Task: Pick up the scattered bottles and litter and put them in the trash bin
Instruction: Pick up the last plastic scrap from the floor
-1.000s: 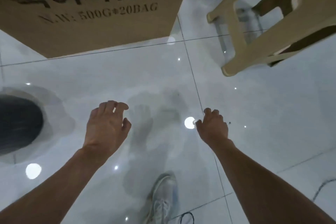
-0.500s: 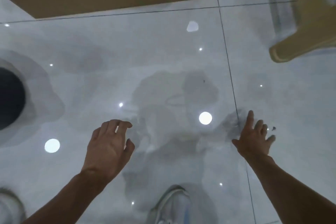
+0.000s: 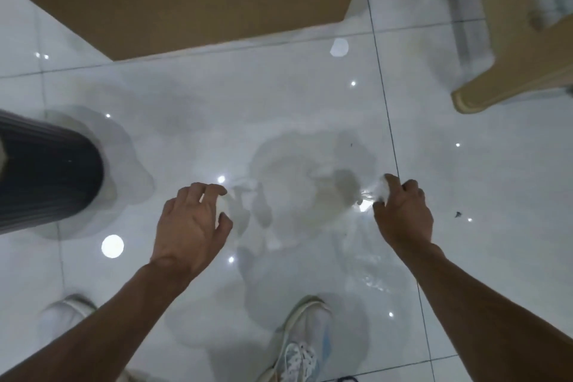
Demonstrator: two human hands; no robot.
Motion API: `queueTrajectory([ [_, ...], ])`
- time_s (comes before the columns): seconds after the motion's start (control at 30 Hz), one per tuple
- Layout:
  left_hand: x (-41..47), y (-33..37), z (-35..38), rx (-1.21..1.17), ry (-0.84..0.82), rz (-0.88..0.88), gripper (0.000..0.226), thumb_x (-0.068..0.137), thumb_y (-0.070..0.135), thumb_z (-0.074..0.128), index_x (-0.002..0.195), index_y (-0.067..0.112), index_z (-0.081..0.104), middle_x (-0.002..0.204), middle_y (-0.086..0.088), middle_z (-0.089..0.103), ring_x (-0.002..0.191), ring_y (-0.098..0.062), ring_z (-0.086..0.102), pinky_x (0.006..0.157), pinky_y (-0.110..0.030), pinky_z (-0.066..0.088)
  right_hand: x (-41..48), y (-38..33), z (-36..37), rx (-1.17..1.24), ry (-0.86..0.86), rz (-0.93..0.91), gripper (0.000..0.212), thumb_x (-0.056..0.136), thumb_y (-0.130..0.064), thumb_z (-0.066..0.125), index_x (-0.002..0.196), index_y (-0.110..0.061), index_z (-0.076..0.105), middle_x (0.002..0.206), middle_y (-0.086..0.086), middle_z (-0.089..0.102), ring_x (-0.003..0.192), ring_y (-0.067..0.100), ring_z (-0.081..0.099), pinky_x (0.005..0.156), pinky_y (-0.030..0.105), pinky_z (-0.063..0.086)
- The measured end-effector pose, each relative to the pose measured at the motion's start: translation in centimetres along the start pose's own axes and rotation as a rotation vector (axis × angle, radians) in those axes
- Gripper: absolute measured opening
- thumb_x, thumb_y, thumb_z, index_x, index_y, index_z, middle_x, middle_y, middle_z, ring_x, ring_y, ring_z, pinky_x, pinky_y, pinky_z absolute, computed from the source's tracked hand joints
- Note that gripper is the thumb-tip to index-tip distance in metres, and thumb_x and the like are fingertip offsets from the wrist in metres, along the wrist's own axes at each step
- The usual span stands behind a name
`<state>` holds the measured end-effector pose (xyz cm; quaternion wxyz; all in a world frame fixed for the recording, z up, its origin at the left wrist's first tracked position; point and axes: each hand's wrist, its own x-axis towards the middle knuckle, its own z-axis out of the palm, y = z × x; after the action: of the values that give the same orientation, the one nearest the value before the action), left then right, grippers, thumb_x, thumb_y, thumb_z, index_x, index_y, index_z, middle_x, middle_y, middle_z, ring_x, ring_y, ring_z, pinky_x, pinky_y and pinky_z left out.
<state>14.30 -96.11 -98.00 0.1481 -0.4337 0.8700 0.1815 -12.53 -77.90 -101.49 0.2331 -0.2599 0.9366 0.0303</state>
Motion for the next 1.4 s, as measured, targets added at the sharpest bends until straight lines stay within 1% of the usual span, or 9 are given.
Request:
queueTrajectory([
  [0.17,-0.3,2.5,-7.2,-0.069,0.063,0.027,0.041,0.087,0.027,0.057,0.127,0.019,0.053,0.117,-0.004,0.056,0.109,-0.026,0.052,0.092,-0.036,0.040,-2.1,-6.3,-7.5,0.068,0.107,-0.109,0.055,0.086,-0.014,0.060,0.137,-0.014,0.041,0.118,0.012,0.055,0.110,0.030,0.051,0.078,0.042,0.050],
  [0.27,-0.7,3.8,-11.7,-0.129,0.129,0.054,0.045,0.088,0.036,0.055,0.130,0.021,0.049,0.119,-0.001,0.054,0.111,-0.023,0.051,0.093,-0.035,0.041,-3.5,-10.3,-12.6,0.093,0.165,-0.230,0.045,0.084,-0.012,0.061,0.127,-0.012,0.048,0.110,0.010,0.060,0.104,0.030,0.054,0.079,0.043,0.050],
  [0.47,-0.7,3.7,-19.7,-0.305,0.151,0.121,0.074,0.081,0.056,0.063,0.143,0.030,0.031,0.134,0.006,0.044,0.121,-0.016,0.042,0.094,-0.033,0.044,-6.8,-17.6,-20.9,0.004,0.256,-0.470,0.033,0.086,-0.013,0.061,0.119,-0.013,0.058,0.106,0.011,0.059,0.100,0.031,0.053,0.080,0.041,0.046],
  [0.67,-1.1,2.0,-24.7,-0.621,-0.029,0.216,0.107,0.071,0.035,0.083,0.152,0.034,0.013,0.143,0.005,0.045,0.122,-0.014,0.050,0.101,-0.031,0.044,-11.4,-23.8,-23.0,-0.088,0.190,-0.698,0.052,0.081,-0.009,0.063,0.131,-0.009,0.049,0.108,0.008,0.063,0.100,0.029,0.056,0.084,0.037,0.043],
  [0.83,-2.9,-3.5,-25.4,-0.550,0.101,0.200,0.073,0.085,0.017,0.071,0.148,0.022,0.034,0.106,0.000,0.072,0.094,-0.019,0.067,0.089,-0.027,0.050,-14.4,-28.6,-21.5,-0.126,0.137,-0.799,0.052,0.083,-0.015,0.065,0.132,-0.009,0.048,0.098,0.007,0.067,0.090,0.027,0.058,0.079,0.034,0.042],
  [1.07,-8.4,-17.4,-26.2,-0.570,0.278,-0.011,0.036,0.090,0.010,0.056,0.124,0.021,0.061,0.107,-0.007,0.067,0.086,-0.019,0.064,0.086,-0.032,0.053,-19.8,-36.7,-18.6,-0.105,0.049,-0.882,0.064,0.088,-0.051,0.053,0.141,-0.018,0.041,0.122,0.004,0.061,0.109,0.026,0.056,0.090,0.037,0.043],
  [1.13,-10.6,-22.0,-26.7,-0.648,0.364,-0.122,0.031,0.089,0.009,0.056,0.115,0.022,0.065,0.104,-0.005,0.068,0.081,-0.011,0.063,0.081,-0.019,0.051,-21.3,-39.2,-18.2,-0.055,0.078,-0.878,0.059,0.091,-0.049,0.050,0.140,-0.017,0.043,0.126,0.006,0.059,0.112,0.027,0.056,0.092,0.040,0.045],
  [1.27,-14.5,-29.8,-28.1,-0.886,0.581,-0.443,0.023,0.089,0.010,0.058,0.107,0.022,0.066,0.097,0.000,0.068,0.077,-0.010,0.066,0.065,-0.034,0.060,-23.8,-43.9,-17.9,0.310,0.160,-0.661,0.037,0.092,-0.029,0.053,0.126,-0.015,0.053,0.116,0.009,0.059,0.104,0.029,0.058,0.082,0.039,0.049],
  [1.4,-15.8,-33.1,-28.6,-1.060,0.706,-0.636,0.011,0.088,0.011,0.062,0.095,0.018,0.065,0.085,-0.002,0.068,0.077,-0.022,0.067,0.058,-0.033,0.061,-24.7,-46.3,-16.8,0.474,0.107,-0.434,0.029,0.090,-0.016,0.053,0.120,-0.014,0.054,0.116,0.007,0.057,0.098,0.026,0.058,0.075,0.030,0.042],
])
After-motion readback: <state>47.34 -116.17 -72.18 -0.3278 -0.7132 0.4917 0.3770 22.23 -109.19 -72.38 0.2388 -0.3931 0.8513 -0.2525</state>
